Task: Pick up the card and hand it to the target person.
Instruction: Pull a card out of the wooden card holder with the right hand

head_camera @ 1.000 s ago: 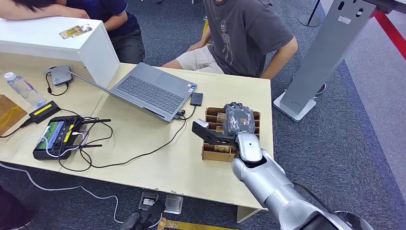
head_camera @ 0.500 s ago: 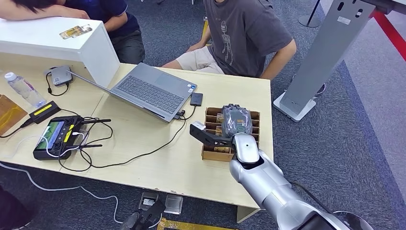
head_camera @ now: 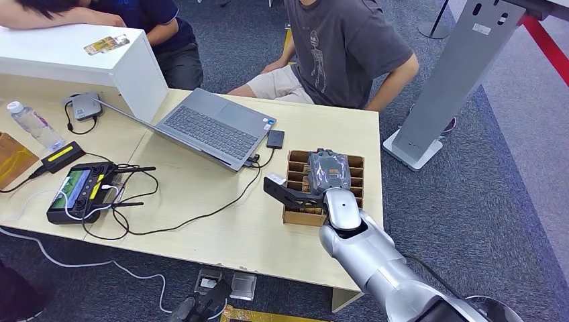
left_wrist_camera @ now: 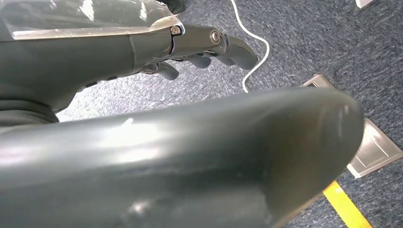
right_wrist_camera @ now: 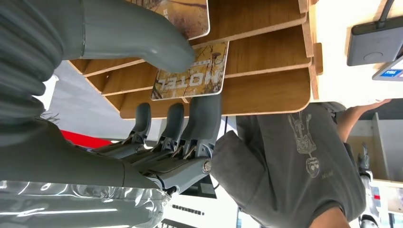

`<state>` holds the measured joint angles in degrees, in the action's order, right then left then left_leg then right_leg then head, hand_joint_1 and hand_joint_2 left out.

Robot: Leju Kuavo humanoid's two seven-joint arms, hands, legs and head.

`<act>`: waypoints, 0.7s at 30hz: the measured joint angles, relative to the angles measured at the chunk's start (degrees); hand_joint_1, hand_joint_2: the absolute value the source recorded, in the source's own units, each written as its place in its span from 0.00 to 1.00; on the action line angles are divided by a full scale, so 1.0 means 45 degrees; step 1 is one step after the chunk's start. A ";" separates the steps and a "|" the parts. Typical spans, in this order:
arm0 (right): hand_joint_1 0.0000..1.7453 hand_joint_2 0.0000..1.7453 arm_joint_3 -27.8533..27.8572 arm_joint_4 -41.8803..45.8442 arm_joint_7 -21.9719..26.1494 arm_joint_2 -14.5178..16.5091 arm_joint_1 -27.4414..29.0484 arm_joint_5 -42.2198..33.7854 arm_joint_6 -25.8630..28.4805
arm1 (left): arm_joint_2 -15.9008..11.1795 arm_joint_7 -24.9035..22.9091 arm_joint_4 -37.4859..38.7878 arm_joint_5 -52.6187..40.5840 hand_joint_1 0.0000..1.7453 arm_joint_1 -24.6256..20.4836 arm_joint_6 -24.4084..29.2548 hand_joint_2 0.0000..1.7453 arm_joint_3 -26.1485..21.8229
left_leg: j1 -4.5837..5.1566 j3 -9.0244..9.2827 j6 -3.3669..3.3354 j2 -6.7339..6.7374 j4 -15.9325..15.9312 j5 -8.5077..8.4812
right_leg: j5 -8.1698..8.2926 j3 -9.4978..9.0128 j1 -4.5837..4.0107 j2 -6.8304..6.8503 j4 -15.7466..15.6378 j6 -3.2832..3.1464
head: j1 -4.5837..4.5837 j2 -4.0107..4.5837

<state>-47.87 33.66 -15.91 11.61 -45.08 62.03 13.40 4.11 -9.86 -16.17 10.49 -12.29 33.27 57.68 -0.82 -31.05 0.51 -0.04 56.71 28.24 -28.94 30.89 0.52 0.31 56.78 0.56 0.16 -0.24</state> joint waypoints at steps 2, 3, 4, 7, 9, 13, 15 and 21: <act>0.59 1.00 -0.0007 -0.0027 -0.0002 0.0002 0.0001 -0.0001 -0.0004 | 0.0000 0.0000 0.0000 0.0000 0.00 0.0001 0.0000 0.00 0.0000 | 0.0000 0.0001 0.0000 0.0000 0.0000 0.0000 | 0.0000 -0.0001 0.0000 0.0000 0.0000 0.0000 | 0.0001 0.0000; 0.61 1.00 -0.0010 -0.0040 -0.0006 0.0005 0.0001 -0.0002 -0.0005 | 0.0000 0.0000 0.0000 0.0001 0.00 0.0001 0.0000 0.00 0.0000 | 0.0000 0.0001 0.0000 0.0000 0.0000 0.0000 | 0.0000 -0.0002 0.0000 0.0000 0.0000 0.0000 | 0.0001 0.0000; 0.64 1.00 -0.0010 -0.0045 -0.0012 0.0008 0.0002 -0.0004 -0.0007 | 0.0000 0.0000 0.0000 0.0002 0.00 0.0002 0.0000 0.00 0.0000 | 0.0000 0.0002 0.0000 0.0000 0.0000 0.0000 | 0.0000 -0.0002 0.0000 0.0000 0.0000 0.0000 | 0.0001 0.0000; 0.72 1.00 -0.0012 -0.0050 -0.0045 0.0014 0.0013 -0.0006 -0.0056 | 0.0000 0.0000 0.0000 0.0005 0.00 0.0005 0.0000 0.00 0.0000 | 0.0000 0.0001 0.0000 0.0000 0.0000 0.0000 | 0.0000 -0.0002 0.0000 0.0000 0.0001 0.0000 | -0.0001 0.0000; 0.76 1.00 -0.0015 -0.0052 -0.0057 0.0015 0.0018 -0.0010 -0.0102 | -0.0002 0.0000 0.0000 0.0007 0.00 0.0008 0.0000 0.00 0.0000 | 0.0000 0.0000 0.0000 0.0000 0.0000 0.0000 | 0.0000 -0.0002 0.0000 0.0000 0.0001 0.0000 | -0.0002 0.0000; 0.78 1.00 -0.0040 -0.0053 -0.0058 0.0019 0.0012 -0.0025 -0.0126 | -0.0005 0.0000 0.0000 0.0021 0.00 0.0011 0.0005 0.00 0.0000 | 0.0000 0.0000 0.0000 0.0000 0.0000 0.0000 | 0.0000 -0.0001 0.0000 0.0000 0.0000 0.0000 | -0.0001 0.0000; 0.79 1.00 -0.0071 -0.0053 -0.0058 0.0019 0.0006 -0.0038 -0.0123 | -0.0005 0.0000 0.0000 0.0036 0.00 0.0012 0.0006 0.00 0.0000 | 0.0000 0.0000 0.0000 0.0000 0.0000 0.0000 | 0.0000 -0.0001 0.0000 0.0000 0.0000 0.0000 | -0.0001 0.0000; 0.78 1.00 -0.0149 -0.0048 -0.0052 0.0018 -0.0002 -0.0074 -0.0010 | -0.0005 0.0006 0.0000 0.0050 0.00 0.0021 0.0012 0.00 0.0000 | 0.0000 0.0000 0.0000 0.0000 0.0000 0.0000 | 0.0000 -0.0001 0.0000 0.0000 0.0001 0.0000 | -0.0001 0.0000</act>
<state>-48.54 33.44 -16.15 11.69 -45.09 61.70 13.35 4.09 -9.83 -16.17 10.72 -12.20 33.32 57.68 -0.82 -31.05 0.51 -0.04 56.71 28.24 -28.94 30.88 0.52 0.31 56.79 0.56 0.15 -0.24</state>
